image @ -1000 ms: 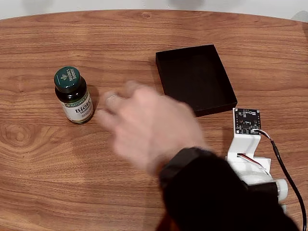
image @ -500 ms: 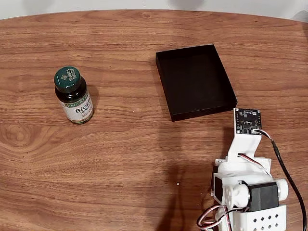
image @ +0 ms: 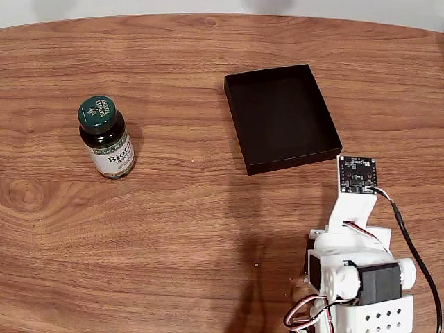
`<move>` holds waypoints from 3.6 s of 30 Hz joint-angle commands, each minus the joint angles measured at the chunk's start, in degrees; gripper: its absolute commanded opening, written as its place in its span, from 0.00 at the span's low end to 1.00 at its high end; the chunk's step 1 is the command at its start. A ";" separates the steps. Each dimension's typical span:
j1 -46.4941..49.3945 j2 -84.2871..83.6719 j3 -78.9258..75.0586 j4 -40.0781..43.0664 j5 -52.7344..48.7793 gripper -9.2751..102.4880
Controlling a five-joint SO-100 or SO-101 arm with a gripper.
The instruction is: Pick up the pill bottle and place it in the black box.
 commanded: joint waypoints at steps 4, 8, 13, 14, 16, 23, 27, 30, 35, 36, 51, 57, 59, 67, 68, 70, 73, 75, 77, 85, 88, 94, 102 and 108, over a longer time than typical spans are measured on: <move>-0.09 -0.53 -0.70 8.61 -2.55 0.08; -0.09 -0.53 -0.70 8.61 -2.55 0.08; -0.35 -0.53 -0.70 8.61 -3.25 0.08; -0.35 -0.53 -0.70 8.61 -3.25 0.08; -0.35 -0.53 -0.70 8.61 -3.08 0.08; -1.76 -0.53 -0.70 8.70 -0.62 0.21; -3.52 -0.53 -0.70 8.53 -1.85 0.22; -4.22 -0.53 -0.70 8.00 4.04 0.21; -5.19 -0.53 -0.70 0.35 8.09 0.18; -5.54 -0.53 -0.70 -1.41 8.44 0.18; -14.85 -0.70 -0.70 -27.60 19.51 0.18; -18.46 -0.70 -0.70 -30.85 18.19 0.19; -19.69 -0.70 -0.70 -31.38 17.93 0.20; -27.16 -0.44 -0.70 -37.44 13.71 0.19; -28.56 -0.44 -0.70 -37.88 13.80 0.19; -30.41 -3.16 -0.70 -41.40 13.89 0.19; -30.59 -8.61 -0.70 -48.16 14.24 0.21; -29.62 -13.18 -0.70 -54.14 14.85 0.25; -29.27 -19.16 -0.70 -62.49 15.03 0.28; -32.17 -41.22 -1.41 -90.79 13.54 0.35; -32.34 -46.58 -3.16 -94.92 12.13 0.37; -31.38 -56.16 -10.72 -94.92 8.09 0.37; -32.43 -69.79 -13.62 -105.82 8.53 0.37; -32.08 -78.22 -18.72 -109.42 7.29 0.37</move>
